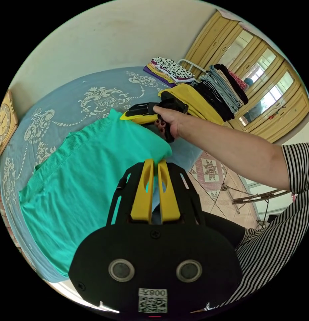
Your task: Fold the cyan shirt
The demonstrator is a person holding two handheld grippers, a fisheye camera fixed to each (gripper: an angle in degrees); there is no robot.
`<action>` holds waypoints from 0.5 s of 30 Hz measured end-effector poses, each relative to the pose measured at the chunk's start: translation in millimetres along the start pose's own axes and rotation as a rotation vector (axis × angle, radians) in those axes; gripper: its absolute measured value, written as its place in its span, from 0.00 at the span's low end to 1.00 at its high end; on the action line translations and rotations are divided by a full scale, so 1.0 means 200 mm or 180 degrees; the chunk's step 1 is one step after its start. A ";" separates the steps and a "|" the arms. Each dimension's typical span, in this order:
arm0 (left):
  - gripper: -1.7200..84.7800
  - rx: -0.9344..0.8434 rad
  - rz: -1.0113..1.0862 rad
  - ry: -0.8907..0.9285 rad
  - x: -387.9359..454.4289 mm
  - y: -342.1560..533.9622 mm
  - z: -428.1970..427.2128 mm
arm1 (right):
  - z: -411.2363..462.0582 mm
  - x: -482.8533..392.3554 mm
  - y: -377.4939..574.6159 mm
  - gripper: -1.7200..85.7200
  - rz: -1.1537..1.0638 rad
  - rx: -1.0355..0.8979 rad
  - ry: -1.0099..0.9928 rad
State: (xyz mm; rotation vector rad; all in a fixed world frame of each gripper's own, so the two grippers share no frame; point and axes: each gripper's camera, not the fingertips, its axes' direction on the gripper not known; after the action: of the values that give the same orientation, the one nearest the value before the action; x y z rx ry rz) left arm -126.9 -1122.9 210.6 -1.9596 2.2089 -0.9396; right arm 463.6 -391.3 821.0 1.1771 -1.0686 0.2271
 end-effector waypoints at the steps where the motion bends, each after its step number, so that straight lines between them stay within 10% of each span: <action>1: 0.04 -0.0013 0.0007 0.0013 0.01 0.00 0.00 | 0.01 0.00 0.00 0.08 0.0001 0.0014 0.0006; 15: 0.04 0.0242 -0.0075 0.0303 -0.06 0.16 -0.20 | 0.14 -0.22 0.11 0.04 -0.0547 0.0190 -0.0054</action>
State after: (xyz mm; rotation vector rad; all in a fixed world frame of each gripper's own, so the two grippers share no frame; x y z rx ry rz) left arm -169.4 -1096.1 224.8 -1.9511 2.1675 -1.1253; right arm 410.7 -389.3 801.0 1.3191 -0.9748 0.1154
